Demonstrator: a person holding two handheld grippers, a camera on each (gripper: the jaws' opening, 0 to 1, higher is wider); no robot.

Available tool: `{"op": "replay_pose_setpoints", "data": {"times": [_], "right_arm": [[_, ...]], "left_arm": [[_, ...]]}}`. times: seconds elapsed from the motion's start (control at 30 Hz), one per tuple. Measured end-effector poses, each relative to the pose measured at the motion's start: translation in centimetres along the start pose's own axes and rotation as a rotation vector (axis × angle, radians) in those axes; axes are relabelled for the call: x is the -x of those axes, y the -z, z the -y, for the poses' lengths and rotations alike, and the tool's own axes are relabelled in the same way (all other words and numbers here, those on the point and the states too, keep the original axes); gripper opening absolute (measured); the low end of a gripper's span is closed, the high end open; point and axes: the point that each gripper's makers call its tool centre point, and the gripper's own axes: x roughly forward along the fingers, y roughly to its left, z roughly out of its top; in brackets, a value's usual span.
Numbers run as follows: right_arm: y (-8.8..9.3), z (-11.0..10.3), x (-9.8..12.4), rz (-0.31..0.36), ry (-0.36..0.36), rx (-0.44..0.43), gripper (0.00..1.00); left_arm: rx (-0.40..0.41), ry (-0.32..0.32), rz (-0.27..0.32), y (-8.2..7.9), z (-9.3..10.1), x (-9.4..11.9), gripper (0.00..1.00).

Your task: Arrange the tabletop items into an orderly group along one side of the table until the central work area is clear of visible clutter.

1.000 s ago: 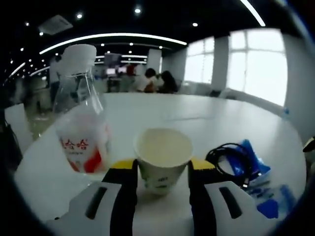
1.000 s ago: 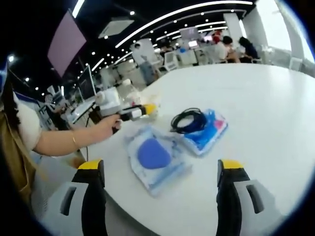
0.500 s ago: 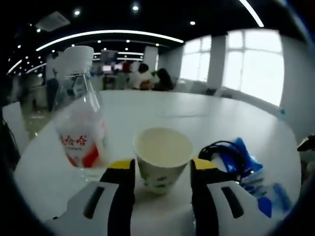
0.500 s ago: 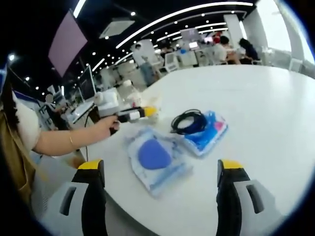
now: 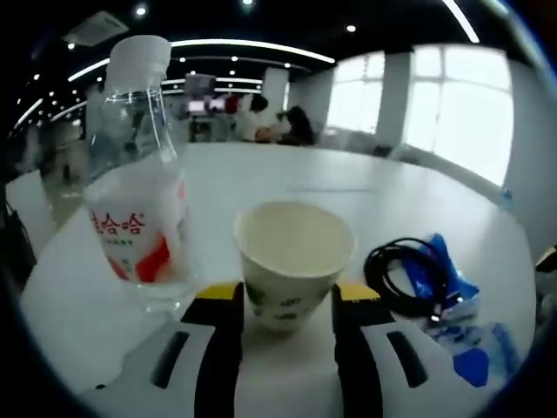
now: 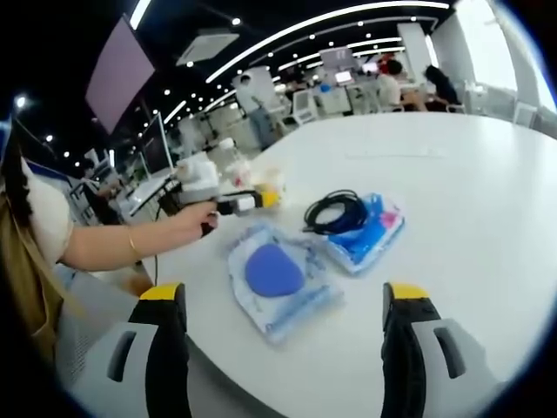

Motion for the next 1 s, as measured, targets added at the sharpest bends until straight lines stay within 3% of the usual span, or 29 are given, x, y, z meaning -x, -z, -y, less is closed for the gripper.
{"op": "replay_pose_setpoints", "data": {"times": [0.47,1.0], "right_arm": [[-0.5,0.1,0.2,0.027,0.010,-0.006,0.93],[-1.2,0.0,0.4,0.056,0.017,0.010,0.94]], "left_arm": [[-0.059,0.080,-0.081,1.3,1.1,2.3,0.56],[-0.060,0.162,-0.138,1.4,2.8,7.6,0.82]]}}
